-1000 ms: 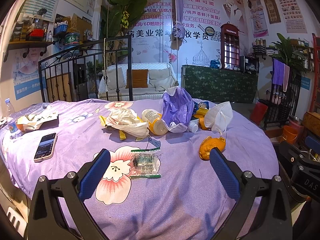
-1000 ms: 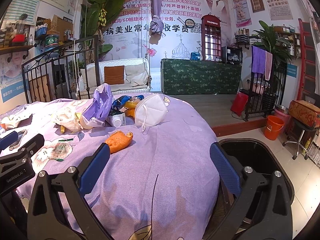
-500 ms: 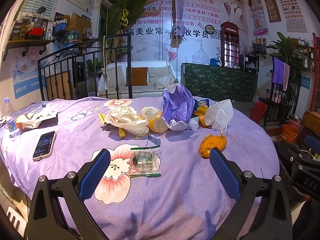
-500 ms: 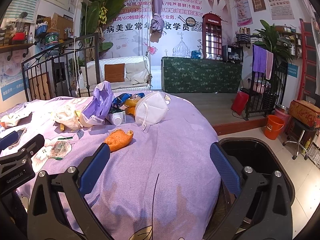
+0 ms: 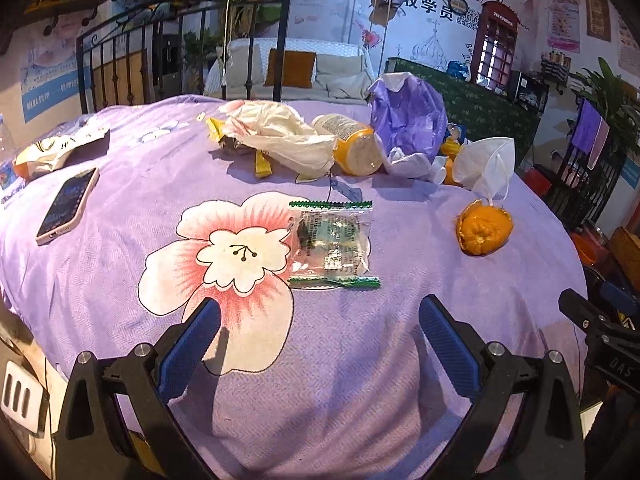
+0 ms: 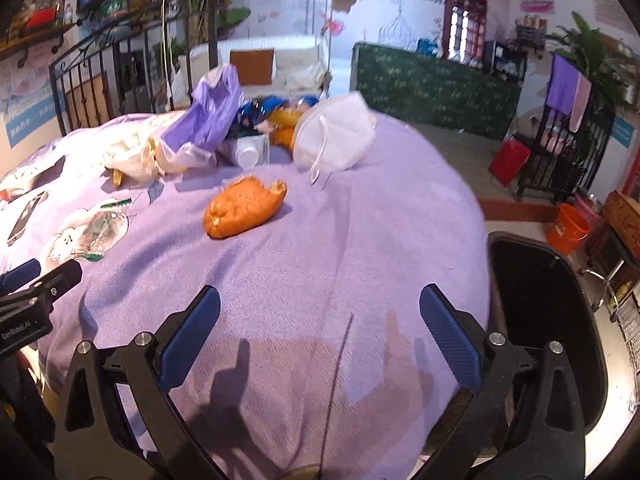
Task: Collect trash
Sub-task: 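Grasp the orange peel with the right tool while the left tool grasps the clear wrapper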
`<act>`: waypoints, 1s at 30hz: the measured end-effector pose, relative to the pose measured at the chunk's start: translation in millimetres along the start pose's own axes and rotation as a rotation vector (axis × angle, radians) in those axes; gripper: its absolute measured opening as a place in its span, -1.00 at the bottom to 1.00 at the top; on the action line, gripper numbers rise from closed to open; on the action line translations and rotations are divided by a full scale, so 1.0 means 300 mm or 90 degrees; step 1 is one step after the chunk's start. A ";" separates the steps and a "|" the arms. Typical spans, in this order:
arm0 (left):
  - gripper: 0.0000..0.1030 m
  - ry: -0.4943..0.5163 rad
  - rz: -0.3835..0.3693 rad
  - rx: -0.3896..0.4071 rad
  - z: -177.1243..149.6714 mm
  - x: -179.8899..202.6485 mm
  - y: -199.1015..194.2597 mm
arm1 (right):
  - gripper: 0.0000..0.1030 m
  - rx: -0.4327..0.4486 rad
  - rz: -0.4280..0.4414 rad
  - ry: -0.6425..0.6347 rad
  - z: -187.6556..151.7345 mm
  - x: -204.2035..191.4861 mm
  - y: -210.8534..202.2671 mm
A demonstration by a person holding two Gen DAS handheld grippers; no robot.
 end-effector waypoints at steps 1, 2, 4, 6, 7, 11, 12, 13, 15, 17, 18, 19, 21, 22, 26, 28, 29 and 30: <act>0.90 -0.003 -0.004 -0.007 0.005 -0.003 0.007 | 0.91 -0.006 0.008 0.004 0.003 -0.004 0.013; 0.90 -0.003 -0.011 -0.013 0.014 -0.004 0.017 | 0.91 -0.015 0.017 0.009 0.011 -0.010 0.030; 0.90 0.010 -0.027 -0.030 0.035 0.008 0.044 | 0.91 -0.031 0.032 0.010 0.031 -0.022 0.063; 0.90 0.028 -0.034 -0.052 0.040 0.018 0.085 | 0.91 -0.044 0.049 -0.004 0.058 -0.047 0.105; 0.89 0.037 -0.037 -0.074 0.037 0.020 0.112 | 0.91 -0.050 0.051 -0.011 0.066 -0.059 0.122; 0.81 0.050 -0.041 -0.125 0.032 0.020 0.185 | 0.91 -0.075 0.077 -0.042 0.101 -0.118 0.194; 0.81 0.056 -0.042 -0.126 0.038 0.020 0.194 | 0.91 -0.082 0.078 -0.052 0.105 -0.130 0.213; 0.81 0.061 -0.043 -0.131 0.042 0.020 0.202 | 0.91 -0.087 0.077 -0.056 0.106 -0.135 0.225; 0.74 0.068 -0.042 -0.145 0.041 0.019 0.219 | 0.89 -0.100 0.073 -0.064 0.107 -0.141 0.250; 0.68 0.074 -0.040 -0.150 0.046 0.022 0.229 | 0.79 -0.114 0.073 -0.074 0.108 -0.151 0.276; 0.61 0.079 -0.039 -0.150 0.048 0.025 0.233 | 0.73 -0.120 0.071 -0.077 0.107 -0.152 0.289; 0.57 0.083 -0.038 -0.151 0.051 0.027 0.236 | 0.71 -0.128 0.072 -0.078 0.107 -0.156 0.300; 0.43 0.086 -0.037 -0.153 0.054 0.029 0.241 | 0.66 -0.134 0.082 -0.067 0.110 -0.161 0.307; 0.40 0.087 -0.035 -0.155 0.054 0.029 0.244 | 0.61 -0.135 0.086 -0.063 0.112 -0.164 0.309; 0.10 0.079 -0.037 -0.152 0.060 0.025 0.241 | 0.27 -0.139 0.117 -0.049 0.111 -0.192 0.308; -0.03 0.070 -0.040 -0.148 0.063 0.019 0.237 | 0.15 -0.139 0.129 -0.038 0.107 -0.200 0.304; -0.05 0.067 -0.042 -0.147 0.065 0.019 0.236 | 0.13 -0.135 0.130 -0.037 0.106 -0.205 0.302; -0.07 0.064 -0.043 -0.146 0.065 0.018 0.236 | 0.09 -0.133 0.132 -0.037 0.108 -0.209 0.309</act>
Point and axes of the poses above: each gripper's, at about its wrist camera, not at the fingertips, and y roughly the way its jaws point, x to its right, z to its top, the point moved 8 cm from there along y, roughly the way its jaws point, and after that the axes turned 14 degrees about x, right-handed, at the moved point
